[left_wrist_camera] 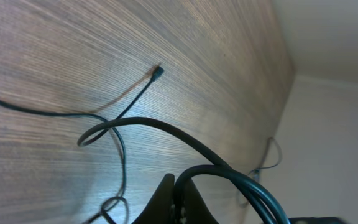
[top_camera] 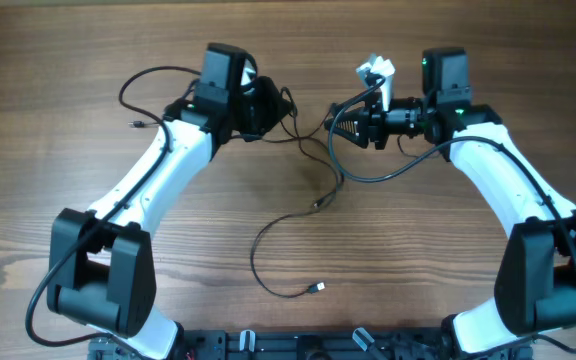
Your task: Untangle cables
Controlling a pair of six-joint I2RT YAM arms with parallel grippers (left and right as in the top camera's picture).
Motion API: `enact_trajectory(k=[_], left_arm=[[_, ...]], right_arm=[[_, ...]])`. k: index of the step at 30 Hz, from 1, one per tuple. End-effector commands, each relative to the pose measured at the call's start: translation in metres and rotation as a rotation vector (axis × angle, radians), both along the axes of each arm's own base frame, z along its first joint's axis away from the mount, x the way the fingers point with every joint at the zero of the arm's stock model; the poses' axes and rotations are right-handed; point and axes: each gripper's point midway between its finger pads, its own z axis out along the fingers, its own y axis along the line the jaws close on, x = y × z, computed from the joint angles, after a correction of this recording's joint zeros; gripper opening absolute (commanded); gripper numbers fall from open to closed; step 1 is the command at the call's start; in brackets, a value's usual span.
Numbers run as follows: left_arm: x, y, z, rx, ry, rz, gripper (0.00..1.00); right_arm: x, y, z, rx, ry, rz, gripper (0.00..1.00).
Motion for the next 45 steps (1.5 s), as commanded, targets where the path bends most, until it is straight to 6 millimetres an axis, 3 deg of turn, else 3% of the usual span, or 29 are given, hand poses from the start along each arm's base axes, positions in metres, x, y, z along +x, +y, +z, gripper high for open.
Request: enact_trajectory(k=[1, 3, 6, 9, 13, 15, 18, 20, 23, 25, 28, 29, 31, 37, 38, 41, 43, 44, 45], left_arm=[[-0.011, -0.013, 0.0, -0.089, 0.093, 0.001, 0.04], [-0.016, -0.022, 0.0, -0.088, 0.094, -0.019, 0.04], [-0.021, -0.03, 0.0, -0.084, 0.095, -0.039, 0.04], [-0.022, -0.032, 0.0, -0.085, 0.096, -0.044, 0.04], [-0.029, -0.043, 0.0, -0.083, 0.096, -0.071, 0.04], [-0.033, -0.048, -0.001, -0.08, 0.095, -0.084, 0.04], [-0.038, -0.056, 0.0, -0.078, 0.093, -0.106, 0.04], [-0.04, -0.057, -0.001, -0.075, 0.091, -0.114, 0.04], [-0.039, -0.057, -0.001, -0.058, 0.063, -0.137, 0.04], [-0.04, -0.057, -0.002, -0.053, 0.057, -0.146, 0.04], [-0.033, -0.051, -0.004, 0.004, -0.003, -0.153, 0.04], [-0.03, -0.048, -0.006, 0.042, -0.038, -0.163, 0.04], [-0.023, -0.039, -0.009, 0.101, -0.081, -0.152, 0.04], [0.013, 0.019, -0.018, 0.293, -0.158, -0.011, 0.04], [0.021, 0.026, -0.015, 0.315, -0.198, -0.008, 0.04], [0.043, 0.017, 0.01, 0.389, -0.455, -0.14, 0.04], [0.041, -0.005, 0.023, 0.407, -0.597, -0.276, 0.04], [0.033, -0.023, 0.029, 0.374, -0.66, -0.373, 0.04], [0.024, -0.036, 0.032, 0.338, -0.69, -0.443, 0.04]], right_arm=[[0.004, 0.017, -0.01, -0.047, -0.033, 0.009, 0.54], [0.023, 0.018, -0.019, -0.125, -0.011, -0.123, 0.55], [0.025, 0.028, -0.018, -0.139, -0.036, -0.13, 0.54], [0.043, 0.017, -0.022, -0.176, 0.006, -0.275, 0.54], [0.055, 0.017, -0.013, -0.129, 0.029, -0.345, 0.54], [0.068, 0.004, -0.018, -0.149, 0.08, -0.479, 0.54], [0.091, -0.043, -0.041, -0.268, 0.156, -0.823, 0.54], [0.096, -0.096, -0.056, -0.386, 0.193, -1.122, 0.53], [0.098, -0.138, -0.059, -0.463, 0.176, -1.272, 0.53], [0.101, -0.16, -0.061, -0.444, 0.212, -1.309, 0.54], [0.105, -0.14, -0.056, -0.385, 0.184, -1.057, 0.65], [0.104, -0.152, -0.059, -0.392, 0.21, -1.098, 0.67], [0.097, -0.194, -0.069, -0.405, 0.308, -1.267, 0.71], [0.088, -0.286, -0.068, -0.204, 0.468, -1.37, 0.82], [0.088, -0.287, -0.065, -0.187, 0.451, -1.319, 0.82], [0.095, -0.257, -0.044, -0.185, 0.24, -1.005, 0.82], [0.086, -0.208, -0.018, -0.083, 0.086, -0.676, 0.8], [0.071, -0.173, 0.002, 0.014, -0.011, -0.461, 0.79], [0.06, -0.153, 0.013, 0.068, -0.069, -0.34, 0.77]])
